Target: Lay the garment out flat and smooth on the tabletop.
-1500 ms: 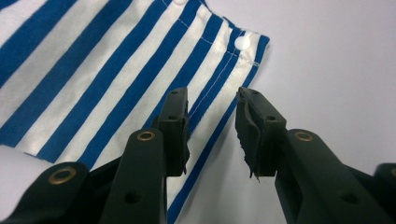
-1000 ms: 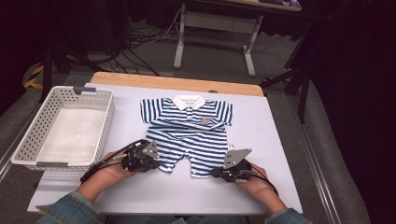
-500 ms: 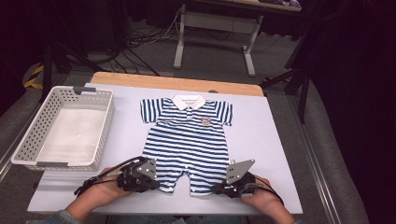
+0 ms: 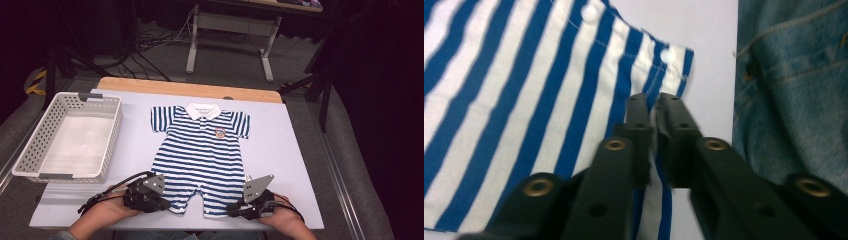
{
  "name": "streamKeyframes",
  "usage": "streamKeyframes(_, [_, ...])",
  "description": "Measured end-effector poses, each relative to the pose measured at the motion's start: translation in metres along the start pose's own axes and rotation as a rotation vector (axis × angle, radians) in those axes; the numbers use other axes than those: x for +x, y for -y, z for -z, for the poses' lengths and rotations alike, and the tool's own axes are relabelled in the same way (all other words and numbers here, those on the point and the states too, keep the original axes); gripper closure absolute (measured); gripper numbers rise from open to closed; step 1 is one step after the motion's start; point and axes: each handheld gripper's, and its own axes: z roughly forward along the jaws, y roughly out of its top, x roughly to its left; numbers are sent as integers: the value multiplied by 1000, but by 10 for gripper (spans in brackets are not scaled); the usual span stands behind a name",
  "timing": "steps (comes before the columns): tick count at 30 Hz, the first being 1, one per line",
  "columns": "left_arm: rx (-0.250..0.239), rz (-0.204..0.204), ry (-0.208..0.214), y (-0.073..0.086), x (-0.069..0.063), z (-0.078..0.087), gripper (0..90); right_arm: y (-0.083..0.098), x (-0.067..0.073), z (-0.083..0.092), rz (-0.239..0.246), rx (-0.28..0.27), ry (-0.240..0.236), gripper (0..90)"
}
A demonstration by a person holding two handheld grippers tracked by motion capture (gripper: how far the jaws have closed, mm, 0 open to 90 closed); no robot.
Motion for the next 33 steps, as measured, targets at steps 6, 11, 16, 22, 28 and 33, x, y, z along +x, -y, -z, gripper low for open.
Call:
streamKeyframes(6, [-162, 89, -64, -5, 14, 16, 534, -3, -15, 19, -55, -150, 119, 486])
streamKeyframes(11, [-313, 132, -152, -10, 27, 30, 439, -1, -28, 26, -85, -224, 244, 286])
streamKeyframes(16, [-379, 206, -252, -14, 40, 38, 327, 3, -44, 34, -153, -297, 296, 118])
streamKeyframes(22, [-452, 240, -335, -17, 57, 43, 248, 13, -63, 38, -214, -356, 355, 5])
streamKeyframes(28, [-502, 259, -414, -23, 73, 45, 173, 22, -78, 33, -250, -356, 441, 0])
streamKeyframes(33, [-507, 271, -450, -27, 82, 46, 94, 25, -83, 32, -259, -342, 488, 1])
